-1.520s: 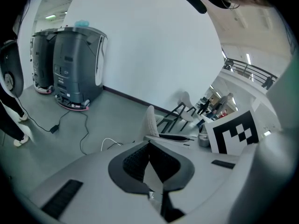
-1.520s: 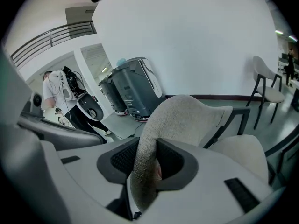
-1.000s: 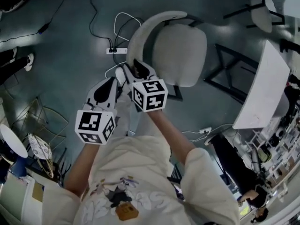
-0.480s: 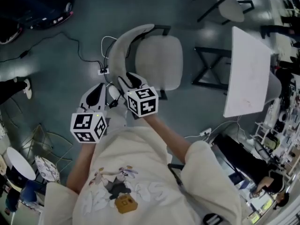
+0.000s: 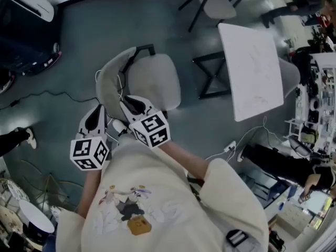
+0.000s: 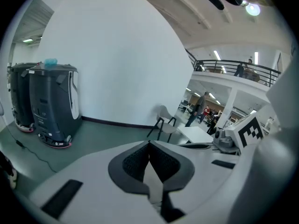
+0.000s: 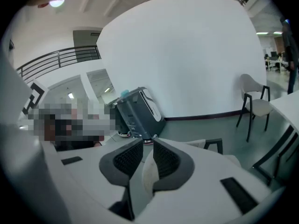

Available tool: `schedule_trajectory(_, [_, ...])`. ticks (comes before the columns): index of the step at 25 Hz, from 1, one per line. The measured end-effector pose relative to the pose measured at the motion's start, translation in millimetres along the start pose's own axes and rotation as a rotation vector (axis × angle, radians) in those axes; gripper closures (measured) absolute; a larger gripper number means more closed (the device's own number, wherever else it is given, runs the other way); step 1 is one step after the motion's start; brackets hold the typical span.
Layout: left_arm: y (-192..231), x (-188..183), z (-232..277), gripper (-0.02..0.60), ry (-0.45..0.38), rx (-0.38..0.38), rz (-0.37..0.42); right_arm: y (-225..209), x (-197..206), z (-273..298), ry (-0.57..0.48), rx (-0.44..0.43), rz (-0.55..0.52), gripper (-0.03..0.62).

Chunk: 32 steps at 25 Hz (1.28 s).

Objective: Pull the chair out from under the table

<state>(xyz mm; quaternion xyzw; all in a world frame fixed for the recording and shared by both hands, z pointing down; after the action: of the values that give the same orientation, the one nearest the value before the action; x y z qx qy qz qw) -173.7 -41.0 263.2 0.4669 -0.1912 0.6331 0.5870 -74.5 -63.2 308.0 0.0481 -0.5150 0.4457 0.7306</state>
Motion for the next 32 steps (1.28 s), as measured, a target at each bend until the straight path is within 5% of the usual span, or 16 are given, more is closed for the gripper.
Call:
schedule_trajectory(4, [-36, -20, 6, 0.572, -0.028, 0.039, 0.052, 2, -26, -39, -0.055, -0.042, -0.021, 0.522])
schedule_trajectory(15, [-97, -66, 7, 0.572, -0.109, 0.109, 0.189, -23, -90, -90, -0.311, 0.051, -0.034, 0.535])
schedule_trajectory(22, [-104, -66, 13, 0.572, -0.101, 0.117, 0.245, -21, -92, -96, -0.338, 0.072, -0.09, 0.549])
schedule_trajectory(32, [-97, -68, 20, 0.572, -0.084, 0.117, 0.229, -25, -94, -84, -0.309, 0.065, -0.075, 0.553])
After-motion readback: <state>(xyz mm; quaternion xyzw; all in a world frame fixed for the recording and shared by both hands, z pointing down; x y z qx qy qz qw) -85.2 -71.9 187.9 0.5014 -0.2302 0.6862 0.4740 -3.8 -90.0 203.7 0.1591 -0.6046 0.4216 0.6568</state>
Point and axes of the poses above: the fingertips, and each gripper's own axes: z forward along the fingers, y to its left, x out of its underside, the point moved 3 cm from there along -z, backward along the fingers, and after that the axes turned 1 degree about z, right-handed, at the moved point
